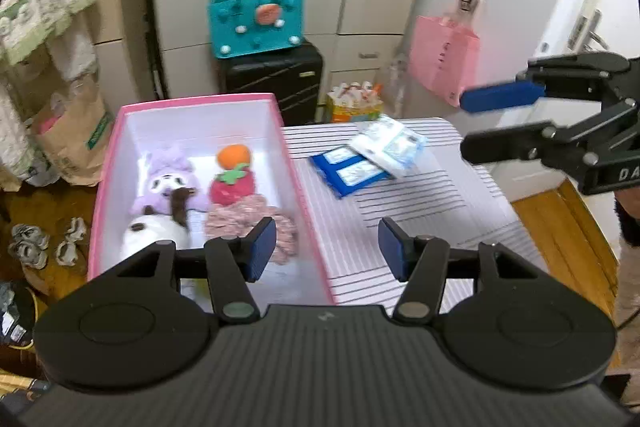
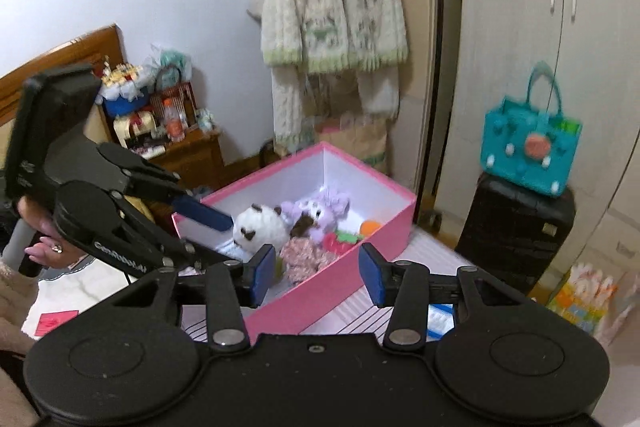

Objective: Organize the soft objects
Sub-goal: 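Withdraw both tools from the box toward the wipes packets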

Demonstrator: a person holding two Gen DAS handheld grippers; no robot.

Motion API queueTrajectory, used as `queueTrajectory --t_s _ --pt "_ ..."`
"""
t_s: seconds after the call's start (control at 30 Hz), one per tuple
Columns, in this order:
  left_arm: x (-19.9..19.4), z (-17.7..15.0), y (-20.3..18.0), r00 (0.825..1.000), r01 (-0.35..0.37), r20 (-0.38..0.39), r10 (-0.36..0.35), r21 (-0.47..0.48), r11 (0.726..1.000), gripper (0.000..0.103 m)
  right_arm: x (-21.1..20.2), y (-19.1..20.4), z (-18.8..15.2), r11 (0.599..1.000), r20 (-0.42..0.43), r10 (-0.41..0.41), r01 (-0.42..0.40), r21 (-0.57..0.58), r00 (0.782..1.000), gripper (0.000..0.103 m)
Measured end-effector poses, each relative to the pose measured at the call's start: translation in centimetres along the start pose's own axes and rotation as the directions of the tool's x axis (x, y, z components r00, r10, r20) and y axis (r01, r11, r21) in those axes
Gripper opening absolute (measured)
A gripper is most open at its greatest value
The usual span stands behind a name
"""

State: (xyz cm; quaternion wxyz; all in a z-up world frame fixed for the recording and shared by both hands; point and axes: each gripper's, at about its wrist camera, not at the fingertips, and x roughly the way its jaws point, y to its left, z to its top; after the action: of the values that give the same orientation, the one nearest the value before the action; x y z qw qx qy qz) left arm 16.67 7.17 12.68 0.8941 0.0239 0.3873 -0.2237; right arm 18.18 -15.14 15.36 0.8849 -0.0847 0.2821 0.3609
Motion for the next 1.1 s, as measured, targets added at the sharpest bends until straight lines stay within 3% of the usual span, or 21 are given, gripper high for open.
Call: queueTrajectory --t_s 0.27,0.43,0.53,0.73,0.8,0.93,1.1 --pt "1.2 1.0 -5.9 0.998 0.053 0.023 -0.055 0.104 0.993 0.058 -2.8 -3.0 -2.3 0.996 0.041 -0.054 0.051 0.072 0.998 0.057" --pt "3.2 1.5 -7.6 0.989 0.147 0.027 -0.148 0.055 0.988 0.058 -3.6 -5.9 -4.1 0.987 0.036 -0.071 0.065 0.148 0.997 0.061" --pt "4.6 1.8 -7.9 0.986 0.164 0.025 -0.165 0.017 0.986 0.059 -3.7 -7.9 -5.1 0.981 0.026 -0.062 0.056 0.187 0.998 0.065" --pt "8.0 2.5 -8.7 0.988 0.15 0.048 -0.147 -0.063 0.987 0.061 -2.6 -12.5 -6.9 0.961 0.012 -0.029 0.025 0.274 1.0 0.078" --pt "9.4 2.6 -8.9 0.988 0.15 0.047 -0.147 -0.087 0.985 0.064 -2.1 -14.1 -7.7 0.949 0.038 -0.023 0.01 0.314 0.999 0.093" --pt "12.3 2.6 -9.5 0.994 0.096 0.063 -0.09 -0.109 0.989 0.073 -0.9 -16.5 -9.2 0.949 0.072 -0.029 0.005 0.316 0.997 0.096" --pt "16.7 1.8 -9.3 0.999 0.044 0.029 -0.039 -0.189 0.981 0.077 1.4 -17.7 -11.3 0.956 0.098 -0.178 0.148 0.253 0.979 0.096"
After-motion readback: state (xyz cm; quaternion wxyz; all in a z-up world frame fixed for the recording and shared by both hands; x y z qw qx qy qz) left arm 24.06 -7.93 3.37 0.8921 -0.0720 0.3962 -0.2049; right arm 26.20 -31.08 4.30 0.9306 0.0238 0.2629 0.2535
